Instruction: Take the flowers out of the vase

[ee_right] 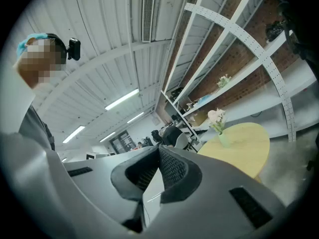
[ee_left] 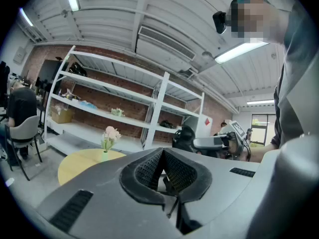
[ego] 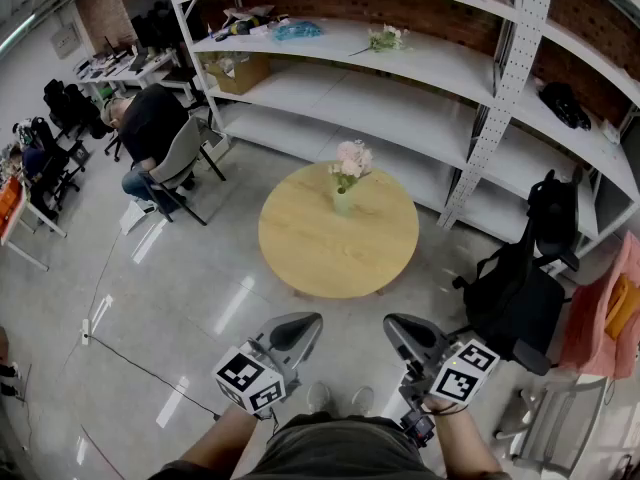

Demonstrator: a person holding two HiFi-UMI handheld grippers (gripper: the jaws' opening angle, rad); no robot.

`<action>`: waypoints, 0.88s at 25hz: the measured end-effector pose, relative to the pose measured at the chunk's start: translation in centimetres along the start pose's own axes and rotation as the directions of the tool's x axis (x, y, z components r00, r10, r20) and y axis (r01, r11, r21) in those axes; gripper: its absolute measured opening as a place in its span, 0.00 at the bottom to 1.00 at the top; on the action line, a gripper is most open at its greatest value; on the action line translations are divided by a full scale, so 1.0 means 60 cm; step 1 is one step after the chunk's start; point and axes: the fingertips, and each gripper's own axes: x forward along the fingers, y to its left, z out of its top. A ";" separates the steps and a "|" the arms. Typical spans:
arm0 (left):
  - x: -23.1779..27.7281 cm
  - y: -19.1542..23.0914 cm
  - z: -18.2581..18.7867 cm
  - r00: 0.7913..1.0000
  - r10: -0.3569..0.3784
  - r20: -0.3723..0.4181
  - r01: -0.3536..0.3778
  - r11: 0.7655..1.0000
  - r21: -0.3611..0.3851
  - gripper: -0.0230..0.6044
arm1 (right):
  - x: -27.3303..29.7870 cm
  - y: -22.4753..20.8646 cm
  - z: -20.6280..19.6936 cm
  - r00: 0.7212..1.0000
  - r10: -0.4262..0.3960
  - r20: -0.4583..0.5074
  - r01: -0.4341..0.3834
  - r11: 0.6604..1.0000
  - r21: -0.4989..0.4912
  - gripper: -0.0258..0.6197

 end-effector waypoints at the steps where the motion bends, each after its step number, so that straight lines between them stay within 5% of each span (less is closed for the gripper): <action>1: 0.003 0.000 0.000 1.000 -0.004 0.001 0.004 1.000 0.003 0.05 | 0.000 -0.002 0.001 1.000 0.001 -0.001 -0.001 1.000 0.000 0.06; 22: 0.053 -0.004 0.002 0.999 0.036 0.014 -0.036 0.999 0.016 0.05 | -0.040 -0.060 0.020 1.000 0.004 0.018 -0.005 0.999 0.053 0.06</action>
